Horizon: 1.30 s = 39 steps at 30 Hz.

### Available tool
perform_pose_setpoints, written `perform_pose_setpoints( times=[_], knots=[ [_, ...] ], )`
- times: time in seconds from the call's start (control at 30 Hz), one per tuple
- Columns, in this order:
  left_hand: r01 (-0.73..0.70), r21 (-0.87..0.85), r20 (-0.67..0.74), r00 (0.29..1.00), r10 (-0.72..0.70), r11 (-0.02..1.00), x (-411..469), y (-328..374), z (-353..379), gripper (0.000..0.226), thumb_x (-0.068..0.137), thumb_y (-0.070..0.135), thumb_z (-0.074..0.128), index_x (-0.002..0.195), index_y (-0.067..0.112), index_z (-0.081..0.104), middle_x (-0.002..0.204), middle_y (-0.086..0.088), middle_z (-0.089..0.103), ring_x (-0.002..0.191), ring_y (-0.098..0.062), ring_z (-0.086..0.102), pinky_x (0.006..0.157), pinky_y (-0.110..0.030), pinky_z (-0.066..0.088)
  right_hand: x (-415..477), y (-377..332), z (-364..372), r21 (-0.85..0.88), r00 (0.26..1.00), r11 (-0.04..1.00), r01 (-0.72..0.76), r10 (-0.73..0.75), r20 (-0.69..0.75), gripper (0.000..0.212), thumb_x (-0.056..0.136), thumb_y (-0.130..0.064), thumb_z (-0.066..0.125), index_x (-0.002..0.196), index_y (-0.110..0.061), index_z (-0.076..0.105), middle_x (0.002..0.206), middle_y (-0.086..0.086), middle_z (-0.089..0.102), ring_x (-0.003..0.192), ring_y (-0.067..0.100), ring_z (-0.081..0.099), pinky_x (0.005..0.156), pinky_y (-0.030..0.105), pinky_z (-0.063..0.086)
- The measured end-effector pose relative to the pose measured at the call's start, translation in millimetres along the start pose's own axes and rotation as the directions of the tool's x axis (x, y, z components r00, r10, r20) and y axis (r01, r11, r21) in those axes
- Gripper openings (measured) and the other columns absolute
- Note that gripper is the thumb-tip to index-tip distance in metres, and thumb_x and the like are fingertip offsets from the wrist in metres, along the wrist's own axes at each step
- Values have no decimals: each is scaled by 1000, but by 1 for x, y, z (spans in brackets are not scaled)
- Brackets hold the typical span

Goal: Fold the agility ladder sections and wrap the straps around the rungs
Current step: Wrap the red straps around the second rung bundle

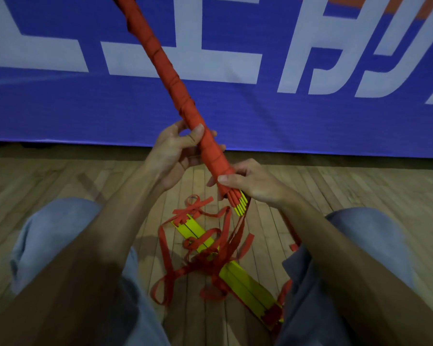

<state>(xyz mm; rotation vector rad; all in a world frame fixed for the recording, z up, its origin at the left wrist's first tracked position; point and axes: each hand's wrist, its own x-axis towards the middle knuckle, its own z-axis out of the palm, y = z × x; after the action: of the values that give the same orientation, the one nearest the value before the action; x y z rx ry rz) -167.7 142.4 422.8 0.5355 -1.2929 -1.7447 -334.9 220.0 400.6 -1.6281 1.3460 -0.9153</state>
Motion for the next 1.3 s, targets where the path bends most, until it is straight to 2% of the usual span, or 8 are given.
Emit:
perform_pose_setpoints(
  times=[0.1, 0.23, 0.37, 0.53, 0.73, 0.93, 1.1, 1.3],
  knots=[
    [-5, 120, -59, 998, 12, 993, 5, -4, -6, 26, 85, 13, 63, 107, 15, 49, 91, -9, 70, 80, -32, 73, 71, -41, 59, 1, 4, 0, -144, 999, 990, 0, -6, -44, 27, 81, -42, 72, 93, -19, 73, 87, 17, 73, 81, 44, 67, 73, 58, 55],
    [-13, 277, -178, 982, 65, 961, 9, -10, -8, 38, 85, 7, 70, 114, 18, 48, 93, -6, 67, 87, -26, 70, 71, -39, 57, 4, 8, -2, -351, 999, 936, 13, -26, -31, 38, 79, -45, 71, 100, -13, 73, 80, 12, 72, 58, 31, 63, 45, 25, 46],
    [-17, 319, -273, 956, 109, 948, 10, -19, -3, 41, 83, 6, 72, 112, 19, 46, 88, 0, 67, 73, -9, 67, 51, -23, 53, 7, 9, 3, -515, 995, 855, -60, 12, -96, 32, 85, -39, 71, 97, -10, 73, 84, 2, 74, 55, 4, 64, 53, 18, 53],
    [61, 364, -378, 921, 88, 929, 13, -28, -4, 41, 80, 19, 78, 107, 22, 49, 106, -8, 68, 92, -22, 69, 60, -31, 53, 8, 10, 14, -614, 979, 776, -143, 21, -201, 36, 74, -48, 79, 64, -21, 58, 56, -8, 54, 52, 7, 51, 55, 25, 39],
    [24, 429, -364, 919, 148, 903, 10, -21, -1, 21, 90, 24, 67, 110, 16, 62, 87, -2, 71, 76, -13, 70, 61, -31, 58, 4, -2, 10, -170, 979, 969, -180, 159, -128, 17, 75, -25, 83, 83, -11, 75, 66, -7, 72, 55, 3, 66, 56, 21, 52],
    [-163, 378, -231, 936, 264, 911, 11, -11, -1, 60, 83, -19, 45, 128, 20, 54, 89, -3, 70, 70, -13, 65, 66, -28, 54, -4, -18, -10, 300, 988, 943, -146, 153, 1, 20, 71, -27, 75, 76, -7, 76, 59, 4, 60, 37, 6, 30, 38, 18, 17],
    [-405, 858, 213, 840, 499, 315, 12, -35, -10, 63, 76, -7, 69, 132, 20, 56, 112, -6, 48, 95, -15, 55, 87, -37, 52, -10, -21, -22, 448, 987, 882, -145, 159, 8, 27, 71, -28, 66, 53, -7, 62, 37, -2, 45, 26, 3, 27, 32, 16, 15],
    [-313, 950, 251, 783, 570, 12, 9, -35, -5, 34, 81, 0, 60, 113, 13, 65, 122, -20, 46, 102, -35, 56, 70, -40, 51, -12, -24, -27, 635, 978, 750, -186, 200, 50, 45, 79, -45, 54, 79, 0, 55, 50, 4, 60, 23, 3, 25, 33, 17, 12]
  ],
)
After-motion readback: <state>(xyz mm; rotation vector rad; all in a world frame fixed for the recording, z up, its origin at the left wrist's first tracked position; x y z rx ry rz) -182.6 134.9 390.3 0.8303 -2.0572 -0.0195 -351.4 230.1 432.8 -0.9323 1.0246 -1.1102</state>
